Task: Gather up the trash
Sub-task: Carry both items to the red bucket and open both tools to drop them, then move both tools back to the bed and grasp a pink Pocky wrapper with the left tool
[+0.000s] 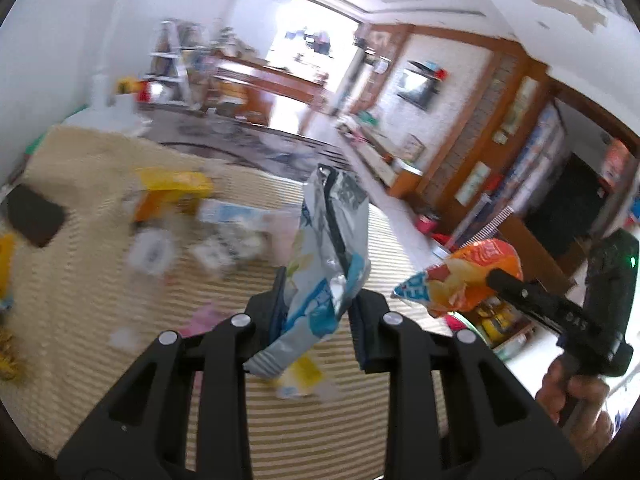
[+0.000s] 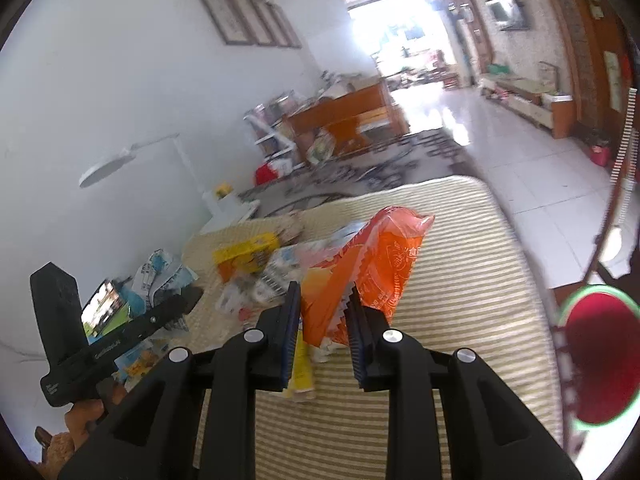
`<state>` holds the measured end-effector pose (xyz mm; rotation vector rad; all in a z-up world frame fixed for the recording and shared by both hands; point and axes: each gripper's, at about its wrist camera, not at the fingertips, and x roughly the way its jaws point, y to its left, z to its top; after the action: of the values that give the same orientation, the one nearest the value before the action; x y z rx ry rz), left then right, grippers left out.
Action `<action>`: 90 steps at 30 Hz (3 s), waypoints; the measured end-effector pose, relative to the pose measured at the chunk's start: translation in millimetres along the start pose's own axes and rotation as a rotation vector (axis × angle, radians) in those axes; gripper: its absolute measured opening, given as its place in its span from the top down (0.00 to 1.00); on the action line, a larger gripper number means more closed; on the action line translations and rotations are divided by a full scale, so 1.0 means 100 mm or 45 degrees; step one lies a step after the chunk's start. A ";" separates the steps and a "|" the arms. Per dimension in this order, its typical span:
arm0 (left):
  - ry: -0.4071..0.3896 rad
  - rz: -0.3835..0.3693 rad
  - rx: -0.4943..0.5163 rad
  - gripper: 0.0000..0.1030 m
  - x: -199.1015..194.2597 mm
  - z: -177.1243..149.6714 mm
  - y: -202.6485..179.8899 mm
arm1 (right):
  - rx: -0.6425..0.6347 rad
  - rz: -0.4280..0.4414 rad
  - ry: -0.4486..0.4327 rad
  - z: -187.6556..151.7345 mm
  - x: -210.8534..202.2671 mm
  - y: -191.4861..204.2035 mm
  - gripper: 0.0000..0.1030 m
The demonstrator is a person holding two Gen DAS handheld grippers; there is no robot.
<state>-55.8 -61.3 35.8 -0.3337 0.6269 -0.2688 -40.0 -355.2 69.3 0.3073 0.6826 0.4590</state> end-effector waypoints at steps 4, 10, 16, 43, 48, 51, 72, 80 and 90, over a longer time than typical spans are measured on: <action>0.079 -0.122 0.102 0.74 0.29 -0.04 -0.48 | 0.080 -0.108 -0.044 0.01 -0.39 -0.45 0.78; 0.263 -0.314 0.267 0.74 0.95 -0.27 -1.34 | 0.198 -0.325 -0.099 -0.11 -0.84 -1.21 0.78; 0.399 -0.398 0.516 0.74 1.56 -0.51 -2.12 | 0.389 -0.442 -0.131 -0.36 -1.10 -1.92 0.78; 0.354 -0.346 0.617 0.31 1.68 -0.77 -2.34 | 0.462 -0.475 -0.157 -0.40 -1.16 -2.02 0.46; 0.304 -0.264 0.577 0.29 1.31 -0.70 -1.95 | 0.374 -0.370 -0.145 -0.25 -1.05 -1.57 0.44; 0.278 -0.175 0.544 0.27 1.06 -0.65 -1.56 | 0.329 -0.253 -0.113 -0.20 -0.90 -1.25 0.41; 0.467 0.352 0.165 0.34 0.72 -0.65 0.89 | 0.205 -0.223 0.149 -0.40 -0.16 -0.60 0.40; 0.501 0.345 0.102 0.68 0.84 -0.75 1.02 | 0.141 -0.304 0.199 -0.41 -0.06 -0.51 0.40; 0.303 0.304 -0.017 0.73 0.44 -0.59 1.11 | -0.052 -0.283 0.302 -0.38 0.51 0.00 0.40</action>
<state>-41.3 11.4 -74.4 -0.2386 0.8954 -0.0753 -30.3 -325.3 14.3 0.1365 0.9267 0.2986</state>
